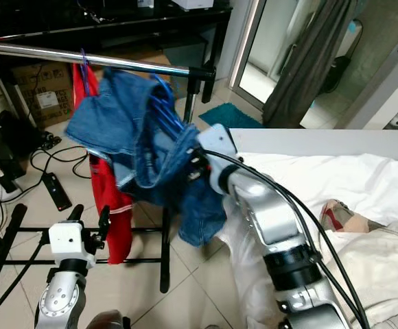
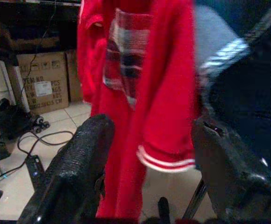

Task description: Hang hanger

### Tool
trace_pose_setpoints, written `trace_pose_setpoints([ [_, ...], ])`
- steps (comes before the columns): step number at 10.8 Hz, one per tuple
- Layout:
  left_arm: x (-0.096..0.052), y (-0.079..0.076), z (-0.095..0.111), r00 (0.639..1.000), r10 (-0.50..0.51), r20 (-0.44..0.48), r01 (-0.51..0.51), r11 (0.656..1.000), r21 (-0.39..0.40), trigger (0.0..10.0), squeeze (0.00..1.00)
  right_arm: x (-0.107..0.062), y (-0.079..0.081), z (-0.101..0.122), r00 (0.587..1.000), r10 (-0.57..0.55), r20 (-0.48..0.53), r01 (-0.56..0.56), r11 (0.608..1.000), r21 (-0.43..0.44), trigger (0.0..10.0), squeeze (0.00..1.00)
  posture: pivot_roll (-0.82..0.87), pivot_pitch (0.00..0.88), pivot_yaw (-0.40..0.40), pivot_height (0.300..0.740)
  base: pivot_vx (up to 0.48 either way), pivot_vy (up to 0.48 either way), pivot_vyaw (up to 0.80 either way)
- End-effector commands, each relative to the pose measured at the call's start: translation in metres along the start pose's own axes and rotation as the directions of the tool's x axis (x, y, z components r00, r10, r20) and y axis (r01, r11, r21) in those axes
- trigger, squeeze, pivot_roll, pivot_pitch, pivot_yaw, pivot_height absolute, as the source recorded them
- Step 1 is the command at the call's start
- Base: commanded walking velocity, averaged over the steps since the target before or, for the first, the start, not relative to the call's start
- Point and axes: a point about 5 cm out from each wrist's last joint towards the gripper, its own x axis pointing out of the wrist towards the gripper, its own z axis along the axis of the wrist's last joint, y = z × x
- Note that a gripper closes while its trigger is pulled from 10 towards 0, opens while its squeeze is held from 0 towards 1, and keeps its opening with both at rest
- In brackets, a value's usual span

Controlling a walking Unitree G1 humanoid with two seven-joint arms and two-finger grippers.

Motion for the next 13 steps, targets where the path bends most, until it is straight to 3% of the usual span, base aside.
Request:
trace_pose_setpoints([
  [1,0.001,-0.006,-0.002,1.000,-0.018,-0.007,0.018,1.000,-0.002,10.0,0.00,0.000,0.000,0.015,0.999,-0.026,0.029,0.027,0.999,-0.023,10.0,0.00,0.20,0.021,-0.128,0.710,0.000,0.000,0.00],
  [3,-0.002,-0.005,-0.003,1.000,-0.015,-0.012,0.015,1.000,-0.003,10.0,0.00,0.011,0.002,0.006,0.995,-0.090,-0.054,0.087,0.995,-0.041,10.0,0.00,0.20,0.022,-0.130,0.710,0.000,0.000,0.00],
  [7,0.000,-0.005,-0.001,1.000,-0.023,-0.004,0.024,1.000,0.003,10.0,0.00,0.036,0.004,0.000,0.976,-0.148,-0.160,0.152,0.988,0.014,10.0,0.00,0.23,0.022,-0.132,0.710,0.000,0.000,0.00],
  [9,0.003,-0.010,0.016,0.984,-0.163,0.077,0.152,0.981,0.122,10.0,0.00,0.042,0.005,0.018,0.989,-0.117,-0.092,0.124,0.989,0.080,10.0,0.00,0.23,0.022,-0.132,0.710,0.000,0.000,0.00],
  [10,0.000,-0.017,0.022,0.949,-0.299,0.096,0.270,0.933,0.237,10.0,0.00,0.043,0.006,0.025,0.993,-0.100,-0.060,0.106,0.990,0.096,10.0,0.00,0.25,0.023,-0.138,0.710,0.000,0.000,0.00],
  [11,-0.004,-0.021,0.025,0.921,-0.377,0.101,0.333,0.893,0.302,10.0,0.00,0.044,0.008,0.032,0.996,-0.088,-0.023,0.090,0.991,0.096,10.0,0.00,0.25,0.023,-0.138,0.710,0.000,0.000,0.00],
  [13,-0.003,-0.018,0.039,0.916,-0.365,0.165,0.298,0.896,0.328,10.0,0.00,0.052,0.011,0.045,0.995,-0.101,0.019,0.099,0.993,0.069,10.0,0.00,0.26,0.023,-0.142,0.710,0.000,0.000,0.00],
])
